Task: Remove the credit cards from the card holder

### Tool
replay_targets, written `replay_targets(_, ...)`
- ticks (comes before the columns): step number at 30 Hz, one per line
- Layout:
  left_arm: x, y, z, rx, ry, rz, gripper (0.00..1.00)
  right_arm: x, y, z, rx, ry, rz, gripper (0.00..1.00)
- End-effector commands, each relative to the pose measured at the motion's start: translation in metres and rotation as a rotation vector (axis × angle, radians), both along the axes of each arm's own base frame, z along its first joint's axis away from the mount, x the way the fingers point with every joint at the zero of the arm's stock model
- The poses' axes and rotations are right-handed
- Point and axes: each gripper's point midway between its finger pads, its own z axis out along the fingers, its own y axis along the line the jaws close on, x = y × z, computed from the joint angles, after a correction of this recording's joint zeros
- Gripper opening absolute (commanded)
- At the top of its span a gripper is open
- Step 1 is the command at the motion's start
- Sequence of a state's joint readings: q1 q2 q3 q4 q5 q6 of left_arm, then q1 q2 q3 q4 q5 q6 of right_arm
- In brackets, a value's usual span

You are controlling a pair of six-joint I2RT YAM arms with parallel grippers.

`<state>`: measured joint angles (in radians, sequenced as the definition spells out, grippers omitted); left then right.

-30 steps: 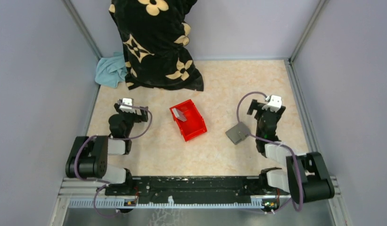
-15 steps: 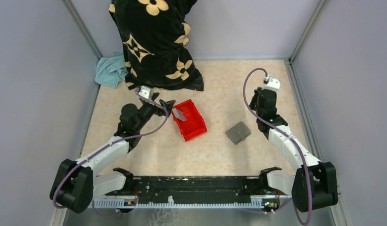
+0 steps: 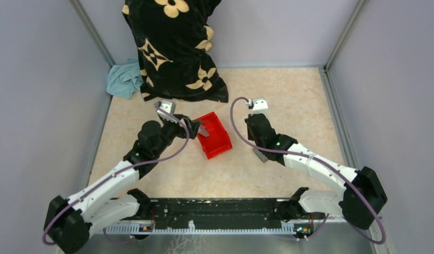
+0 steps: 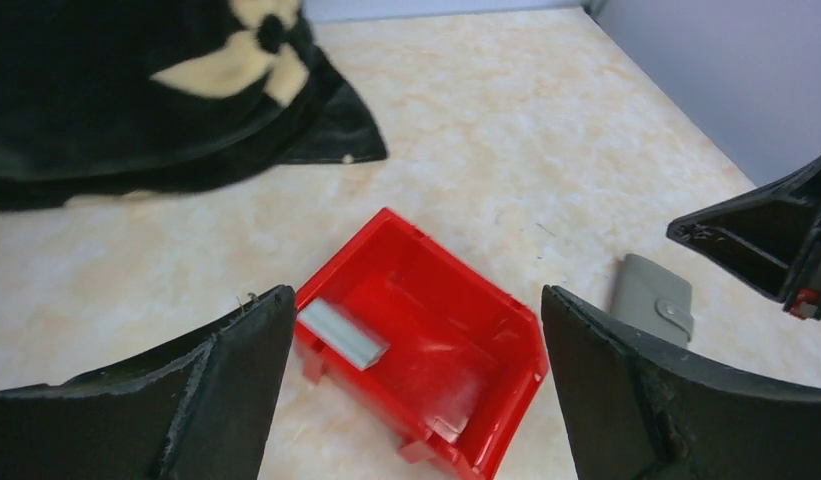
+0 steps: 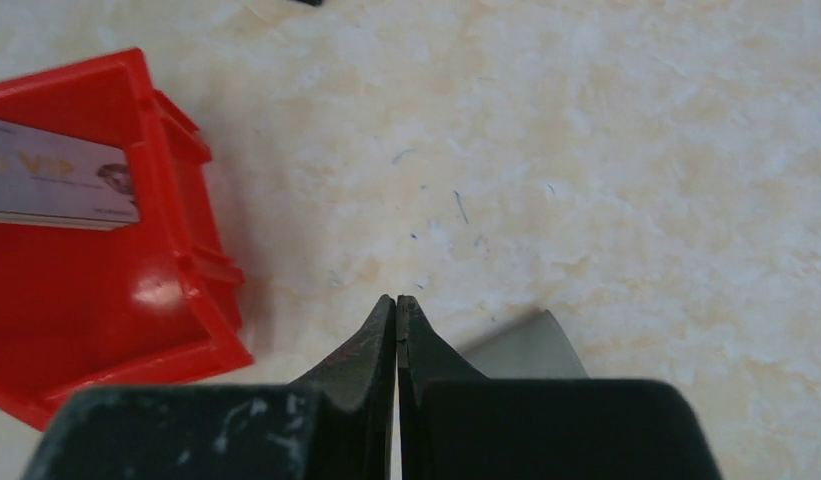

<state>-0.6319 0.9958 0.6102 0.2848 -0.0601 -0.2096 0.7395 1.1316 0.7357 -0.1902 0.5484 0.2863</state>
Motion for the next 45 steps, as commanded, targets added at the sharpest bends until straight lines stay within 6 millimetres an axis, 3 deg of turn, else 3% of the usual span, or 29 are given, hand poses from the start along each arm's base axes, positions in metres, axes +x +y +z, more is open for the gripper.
replay_targets(1,-0.010,0.043,0.008,-0.115,-0.037,0.184,0.89,0.019,0.037,0.047,0.064,-0.081,0.077,0.00)
replay_targets(2,-0.012,0.045,0.010,-0.097,-0.032,0.187,0.82,0.021,0.045,0.053,0.073,-0.092,0.115,0.02)
replay_targets(4,-0.011,0.049,0.009,-0.050,0.025,0.210,0.75,0.026,0.059,0.066,0.082,-0.122,0.180,0.24)
replay_targets(8,-0.008,0.066,-0.009,-0.031,0.183,0.351,0.97,0.039,0.065,0.091,-0.084,-0.231,0.140,0.53)
replay_targets(10,-0.010,0.069,-0.013,-0.014,0.200,0.361,1.00,0.046,0.063,0.109,-0.189,-0.325,0.043,0.65)
replay_targets(12,-0.013,0.069,-0.012,-0.015,0.204,0.354,1.00,0.053,0.063,0.115,-0.182,-0.352,-0.021,0.86)
replay_targets(13,-0.014,0.070,-0.012,-0.017,0.207,0.355,1.00,0.057,0.066,0.116,-0.179,-0.366,-0.023,0.87)
replay_targets(15,-0.017,0.074,-0.008,-0.016,0.211,0.363,1.00,0.064,0.086,0.119,-0.183,-0.362,0.058,0.54)
replay_targets(16,-0.018,0.075,-0.006,-0.013,0.211,0.365,1.00,0.068,0.099,0.117,-0.170,-0.333,0.101,0.46)
replay_targets(19,-0.021,0.079,0.001,0.007,0.208,0.369,1.00,0.077,0.128,0.100,-0.114,-0.211,0.194,0.40)
replay_targets(22,-0.023,0.085,0.003,0.028,0.201,0.385,1.00,0.075,0.153,0.086,-0.047,-0.148,0.325,0.40)
replay_targets(26,-0.025,0.091,-0.001,0.018,0.210,0.412,0.97,0.074,0.162,0.080,0.085,-0.076,0.382,0.28)
replay_targets(27,-0.025,0.090,-0.002,0.012,0.208,0.407,0.95,0.075,0.160,0.079,0.112,-0.062,0.373,0.20)
replay_targets(29,-0.025,0.085,-0.001,-0.003,0.210,0.388,0.85,0.077,0.148,0.077,0.150,-0.044,0.329,0.00)
replay_targets(30,-0.025,0.082,-0.001,-0.009,0.217,0.378,0.80,0.078,0.137,0.076,0.167,-0.037,0.290,0.00)
replay_targets(31,-0.025,0.079,-0.001,-0.016,0.224,0.365,0.68,0.079,0.123,0.075,0.192,-0.028,0.239,0.00)
replay_targets(34,-0.023,0.060,-0.004,-0.011,0.232,0.274,0.18,0.080,0.079,0.065,0.269,0.000,0.140,0.00)
replay_targets(36,-0.023,0.044,-0.012,-0.018,0.263,0.208,0.04,0.073,0.061,0.054,0.257,0.008,0.103,0.00)
replay_targets(37,-0.024,0.037,-0.016,-0.027,0.279,0.178,0.03,0.069,0.053,0.048,0.239,0.016,0.083,0.07)
replay_targets(39,-0.025,0.022,-0.022,-0.049,0.309,0.119,0.03,0.060,0.039,0.036,0.209,0.039,0.037,0.31)
replay_targets(41,-0.026,0.008,-0.027,-0.073,0.338,0.068,0.11,0.051,0.021,0.023,0.171,0.058,-0.021,0.54)
replay_targets(42,-0.027,0.003,-0.026,-0.089,0.350,0.049,0.26,0.047,0.014,0.019,0.159,0.064,-0.042,0.60)
replay_targets(44,-0.028,-0.006,-0.024,-0.118,0.358,0.015,0.69,0.041,0.008,0.013,0.152,0.077,-0.050,0.65)
replay_targets(45,-0.028,-0.009,-0.021,-0.133,0.357,0.007,0.84,0.038,0.009,0.012,0.161,0.081,-0.040,0.66)
